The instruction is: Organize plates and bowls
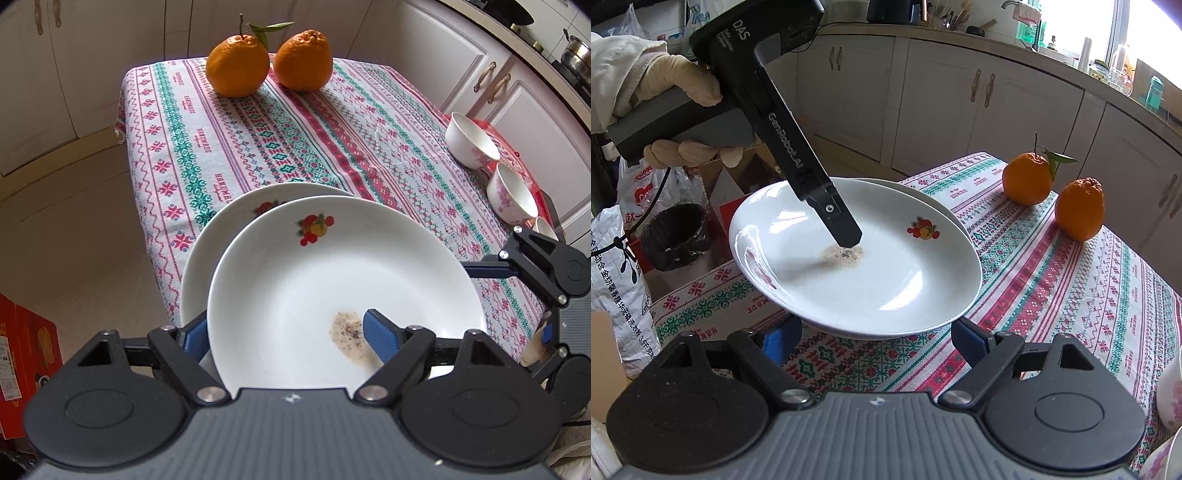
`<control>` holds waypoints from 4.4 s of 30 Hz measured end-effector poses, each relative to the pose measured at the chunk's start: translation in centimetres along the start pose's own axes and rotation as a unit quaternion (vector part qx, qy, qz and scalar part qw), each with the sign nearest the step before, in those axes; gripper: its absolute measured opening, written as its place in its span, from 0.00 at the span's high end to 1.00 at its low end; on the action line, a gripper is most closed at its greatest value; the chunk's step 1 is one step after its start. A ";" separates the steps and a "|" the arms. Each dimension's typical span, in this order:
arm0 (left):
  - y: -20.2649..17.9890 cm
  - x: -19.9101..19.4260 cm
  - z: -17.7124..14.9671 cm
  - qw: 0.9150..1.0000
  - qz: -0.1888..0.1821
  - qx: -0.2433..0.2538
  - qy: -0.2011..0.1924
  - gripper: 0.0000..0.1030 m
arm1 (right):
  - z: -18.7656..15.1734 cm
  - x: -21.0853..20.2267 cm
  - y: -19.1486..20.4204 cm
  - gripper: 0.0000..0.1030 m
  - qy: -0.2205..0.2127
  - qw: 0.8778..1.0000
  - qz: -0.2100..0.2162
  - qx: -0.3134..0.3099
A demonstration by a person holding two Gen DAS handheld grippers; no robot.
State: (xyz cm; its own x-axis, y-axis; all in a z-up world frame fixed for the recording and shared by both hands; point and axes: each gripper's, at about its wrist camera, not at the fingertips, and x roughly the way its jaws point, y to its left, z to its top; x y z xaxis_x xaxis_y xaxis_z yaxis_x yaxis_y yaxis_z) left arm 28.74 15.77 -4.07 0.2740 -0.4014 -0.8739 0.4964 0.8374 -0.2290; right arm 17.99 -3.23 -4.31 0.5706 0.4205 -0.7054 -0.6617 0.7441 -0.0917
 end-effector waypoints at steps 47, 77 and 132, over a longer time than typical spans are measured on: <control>-6.5 -3.1 -0.2 0.990 0.063 0.075 -0.098 0.10 | -2.1 -5.5 -2.7 0.00 -0.034 0.996 -0.056 0.057; -32.2 7.5 -5.6 0.951 -0.024 0.251 -0.179 0.04 | -19.4 -20.0 -14.2 0.00 -0.037 0.945 -0.208 0.251; -32.2 7.8 -6.7 0.952 -0.018 0.230 -0.199 0.22 | -16.6 -16.6 -17.0 0.39 -0.016 0.955 -0.052 0.293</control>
State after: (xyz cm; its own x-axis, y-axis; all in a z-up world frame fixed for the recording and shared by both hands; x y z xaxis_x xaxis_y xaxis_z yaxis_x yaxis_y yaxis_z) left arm 9.37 -11.83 -6.44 0.4947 -0.6127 -0.6163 0.7952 0.6053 0.0365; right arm 11.71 -31.52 -2.68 0.6389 0.3371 -0.6915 -0.2206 0.9414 0.2552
